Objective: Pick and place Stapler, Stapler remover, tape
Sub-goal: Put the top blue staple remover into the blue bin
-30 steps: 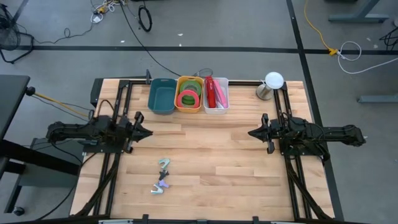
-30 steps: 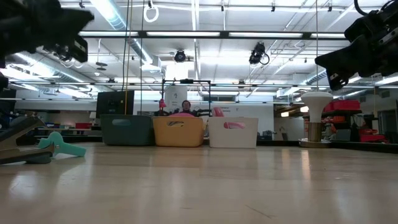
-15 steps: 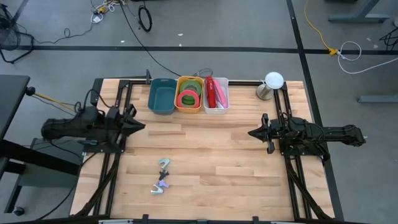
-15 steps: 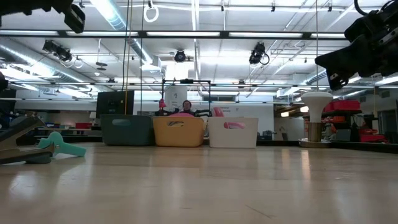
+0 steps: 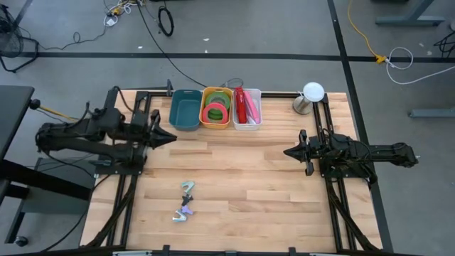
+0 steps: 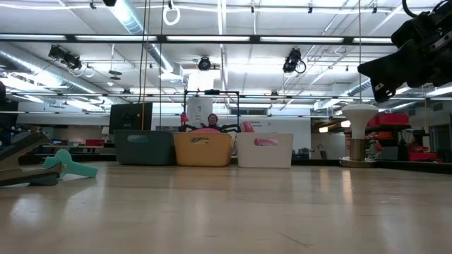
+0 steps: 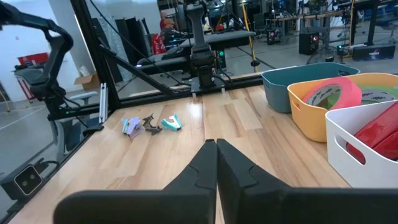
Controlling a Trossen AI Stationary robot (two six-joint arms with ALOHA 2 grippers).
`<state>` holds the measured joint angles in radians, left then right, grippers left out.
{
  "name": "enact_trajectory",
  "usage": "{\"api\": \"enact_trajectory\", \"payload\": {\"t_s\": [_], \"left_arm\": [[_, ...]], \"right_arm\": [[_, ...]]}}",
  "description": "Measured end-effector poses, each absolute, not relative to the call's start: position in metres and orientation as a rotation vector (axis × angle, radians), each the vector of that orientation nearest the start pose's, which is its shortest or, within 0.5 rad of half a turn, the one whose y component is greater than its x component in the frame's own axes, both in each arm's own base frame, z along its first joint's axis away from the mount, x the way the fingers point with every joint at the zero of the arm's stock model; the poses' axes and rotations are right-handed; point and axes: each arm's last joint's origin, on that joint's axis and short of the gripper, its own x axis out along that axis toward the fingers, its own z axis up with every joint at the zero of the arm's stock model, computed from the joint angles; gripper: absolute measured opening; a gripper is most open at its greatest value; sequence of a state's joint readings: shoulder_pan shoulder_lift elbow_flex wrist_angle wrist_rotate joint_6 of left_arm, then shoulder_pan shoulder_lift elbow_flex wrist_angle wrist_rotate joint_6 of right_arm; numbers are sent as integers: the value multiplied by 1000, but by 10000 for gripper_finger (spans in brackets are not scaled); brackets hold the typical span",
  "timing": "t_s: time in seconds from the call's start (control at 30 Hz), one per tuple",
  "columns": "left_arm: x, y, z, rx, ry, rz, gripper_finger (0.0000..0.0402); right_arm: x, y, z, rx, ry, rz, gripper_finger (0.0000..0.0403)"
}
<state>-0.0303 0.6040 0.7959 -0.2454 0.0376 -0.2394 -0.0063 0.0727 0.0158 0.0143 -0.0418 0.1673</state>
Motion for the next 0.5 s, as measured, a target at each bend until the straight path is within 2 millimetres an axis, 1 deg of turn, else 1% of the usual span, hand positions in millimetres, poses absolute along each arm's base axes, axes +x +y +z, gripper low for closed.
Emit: {"api": "enact_trajectory", "payload": {"t_s": [0.13, 0.23, 0.37, 0.5], "left_arm": [[141, -5, 364, -239, 163, -49, 25], [150, -6, 369, -239, 199, -44, 25], [161, -6, 369, -252, 216, -41, 25], [170, -6, 364, -261, 247, -36, 25]], "right_arm": [[101, 1, 165, 168, 45, 31, 7], [101, 1, 165, 168, 45, 32, 7], [101, 1, 165, 168, 45, 31, 7], [101, 1, 165, 168, 46, 31, 7]]}}
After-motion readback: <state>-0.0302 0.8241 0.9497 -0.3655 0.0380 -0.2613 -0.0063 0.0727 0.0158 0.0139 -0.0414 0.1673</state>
